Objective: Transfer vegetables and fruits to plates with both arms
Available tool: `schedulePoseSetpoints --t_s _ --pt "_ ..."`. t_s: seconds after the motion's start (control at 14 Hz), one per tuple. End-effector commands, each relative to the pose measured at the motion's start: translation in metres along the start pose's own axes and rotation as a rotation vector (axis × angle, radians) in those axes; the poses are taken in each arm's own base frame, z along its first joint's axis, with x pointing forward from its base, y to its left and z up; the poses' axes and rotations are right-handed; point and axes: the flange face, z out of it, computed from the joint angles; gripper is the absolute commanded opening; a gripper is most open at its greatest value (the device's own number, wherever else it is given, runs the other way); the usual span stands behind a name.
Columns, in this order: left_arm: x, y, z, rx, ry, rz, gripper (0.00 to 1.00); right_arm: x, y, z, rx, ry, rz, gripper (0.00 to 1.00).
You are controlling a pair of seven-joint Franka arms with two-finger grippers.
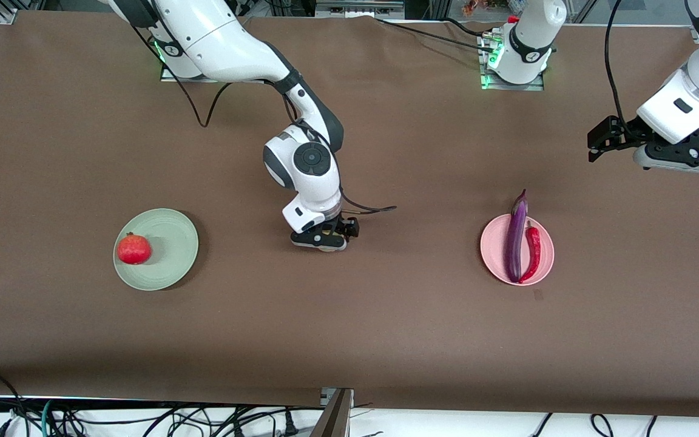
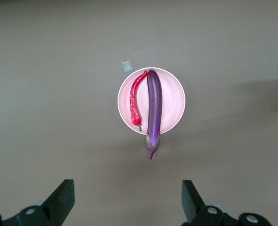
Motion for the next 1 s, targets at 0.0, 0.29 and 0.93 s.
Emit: schedulePoseSetpoints --t_s 0.0,0.29,0.93 --pt "-0.0002 0.0063 -0.0047 -0.013 0.0 -0.003 1.0 0.0014 -0.0045 0.0004 -0.001 0.02 -0.018 1.0" --pt "0.0004 0.0037 -0.0043 -0.013 -0.002 -0.012 1.0 0.0005 -0.0034 0.0025 -0.022 0.034 -0.062 1.0" --pt "0.0003 0.0046 -0.0047 -0.013 -0.003 -0.011 1.0 -0.0004 -0.0017 0.008 -0.04 0.043 -0.094 1.0"
